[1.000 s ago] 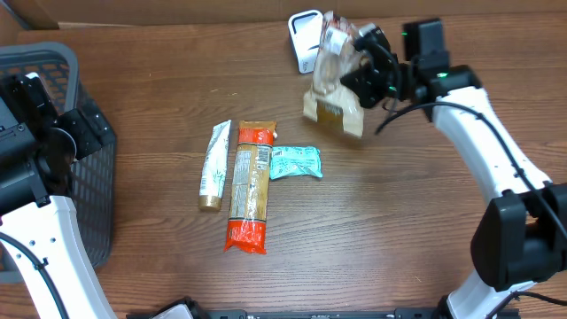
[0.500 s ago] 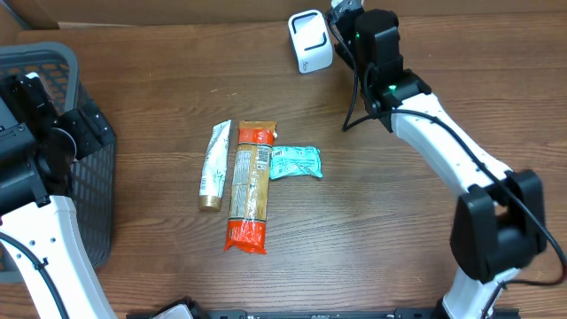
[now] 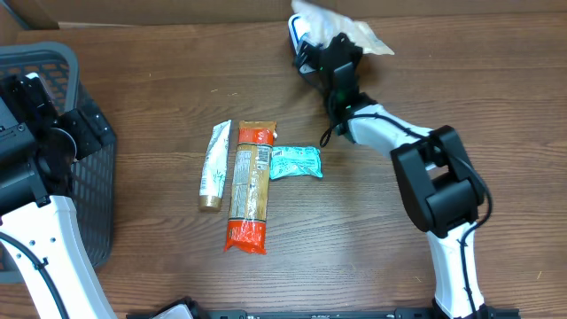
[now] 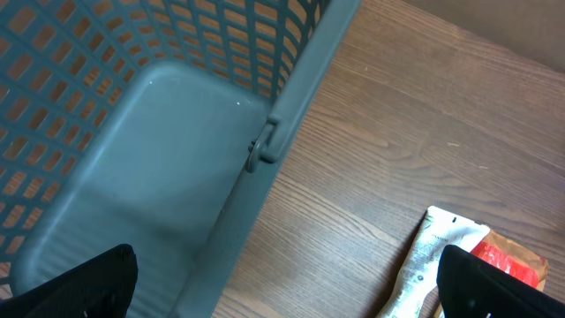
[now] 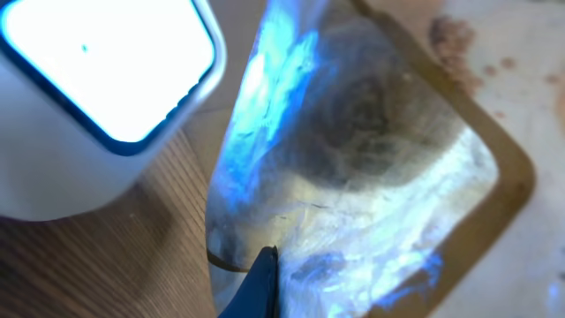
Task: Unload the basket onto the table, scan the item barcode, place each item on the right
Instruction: 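Hold the bread bag label over the scanner window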
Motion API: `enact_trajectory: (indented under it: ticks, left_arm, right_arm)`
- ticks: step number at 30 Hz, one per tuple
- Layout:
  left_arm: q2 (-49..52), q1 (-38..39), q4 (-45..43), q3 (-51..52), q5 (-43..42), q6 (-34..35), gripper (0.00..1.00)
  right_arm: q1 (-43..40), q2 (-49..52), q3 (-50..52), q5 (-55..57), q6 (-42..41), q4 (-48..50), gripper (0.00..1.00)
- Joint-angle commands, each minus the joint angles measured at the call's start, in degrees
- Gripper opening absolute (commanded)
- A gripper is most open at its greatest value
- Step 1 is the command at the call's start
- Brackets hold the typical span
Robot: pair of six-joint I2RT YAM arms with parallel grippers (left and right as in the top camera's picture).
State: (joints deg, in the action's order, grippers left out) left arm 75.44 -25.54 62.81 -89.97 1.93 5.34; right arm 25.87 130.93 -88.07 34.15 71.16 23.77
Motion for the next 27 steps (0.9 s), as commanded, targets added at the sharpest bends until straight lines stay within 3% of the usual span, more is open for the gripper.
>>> enact_trajectory:
  ticks: [1,17,21,27]
  left_arm:
    - [0.22,-0.15,-0.04,0.09,-0.48,-1.53,1.00]
    - [0.20,-0.15,-0.04,0.09,-0.48,-1.53,1.00]
    - [0.22,-0.15,-0.04,0.09,-0.48,-1.53,1.00]
    - [0.22,-0.15,-0.04,0.09,-0.48,-1.53,0.99]
  right_arm:
    - [0.28,1.86,-1.18,3.26,9.07,3.37,0.04]
    - [0.44,1.38,-1.18,4.50,8.33,2.97,0.03]
    - [0.44,-2.58,-1.18,6.10,1.25,2.01,0.03]
    - [0.44,-15.10,-1.20,6.23,-14.19,-12.41,0.03]
